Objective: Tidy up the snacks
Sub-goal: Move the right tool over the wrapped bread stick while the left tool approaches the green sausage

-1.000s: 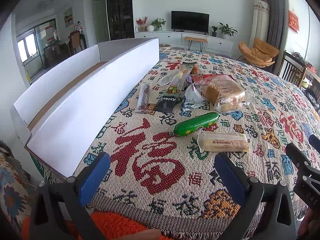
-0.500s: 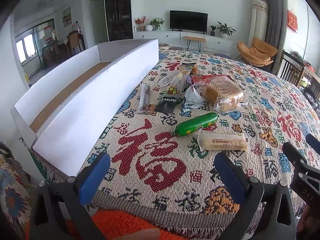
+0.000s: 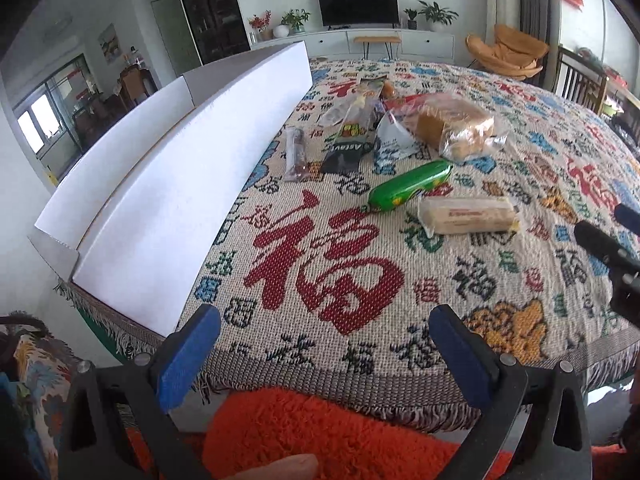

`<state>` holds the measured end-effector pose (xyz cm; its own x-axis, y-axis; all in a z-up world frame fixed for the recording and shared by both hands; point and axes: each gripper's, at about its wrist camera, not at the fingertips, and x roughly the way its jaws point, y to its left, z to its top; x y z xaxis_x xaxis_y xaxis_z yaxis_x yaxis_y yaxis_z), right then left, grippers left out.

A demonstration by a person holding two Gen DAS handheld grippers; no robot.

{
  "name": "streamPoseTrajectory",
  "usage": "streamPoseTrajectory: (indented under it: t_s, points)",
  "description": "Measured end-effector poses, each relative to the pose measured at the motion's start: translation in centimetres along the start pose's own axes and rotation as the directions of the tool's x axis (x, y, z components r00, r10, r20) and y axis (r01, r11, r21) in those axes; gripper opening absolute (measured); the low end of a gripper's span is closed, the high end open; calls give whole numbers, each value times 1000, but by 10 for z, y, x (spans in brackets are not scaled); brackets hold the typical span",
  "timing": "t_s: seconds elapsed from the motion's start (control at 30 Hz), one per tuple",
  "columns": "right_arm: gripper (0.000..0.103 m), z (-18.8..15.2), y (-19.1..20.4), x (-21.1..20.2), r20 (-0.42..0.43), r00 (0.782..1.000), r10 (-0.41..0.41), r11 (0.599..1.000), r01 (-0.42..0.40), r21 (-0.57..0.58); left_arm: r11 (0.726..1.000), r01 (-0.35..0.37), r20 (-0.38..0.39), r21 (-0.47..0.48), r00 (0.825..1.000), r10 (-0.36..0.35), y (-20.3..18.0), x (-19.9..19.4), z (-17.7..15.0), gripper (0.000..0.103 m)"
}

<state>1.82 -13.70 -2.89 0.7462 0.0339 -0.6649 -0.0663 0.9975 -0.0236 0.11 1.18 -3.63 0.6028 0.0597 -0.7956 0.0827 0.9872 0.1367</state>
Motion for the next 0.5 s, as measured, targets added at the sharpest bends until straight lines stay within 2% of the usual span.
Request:
streamPoseTrajectory:
  t_s: [0.1,0.27,0.37,0.43,0.5]
  points:
    - [89,3,-13,7,-35,999,25,999,-24,47,998,47,-5,-40,999,-47,7,2,0,103]
    - [89,15,-35,25,-87,994,69,995,-62,84,997,54,-27,-56,998,-55,8,9,-1,103]
    - [89,38,-35,45,-128,984,124,991,-117,59,997,48,-27,-57,998,-50,8,12,-1,103]
    - [89,55,-26,63,-186,974,129,992,-129,10,997,47,-28,-63,998,-49,10,12,-1,103]
    - [89,64,-11,77,-259,953,157,984,-173,-39,996,54,-29,-75,998,-56,12,13,-1,103]
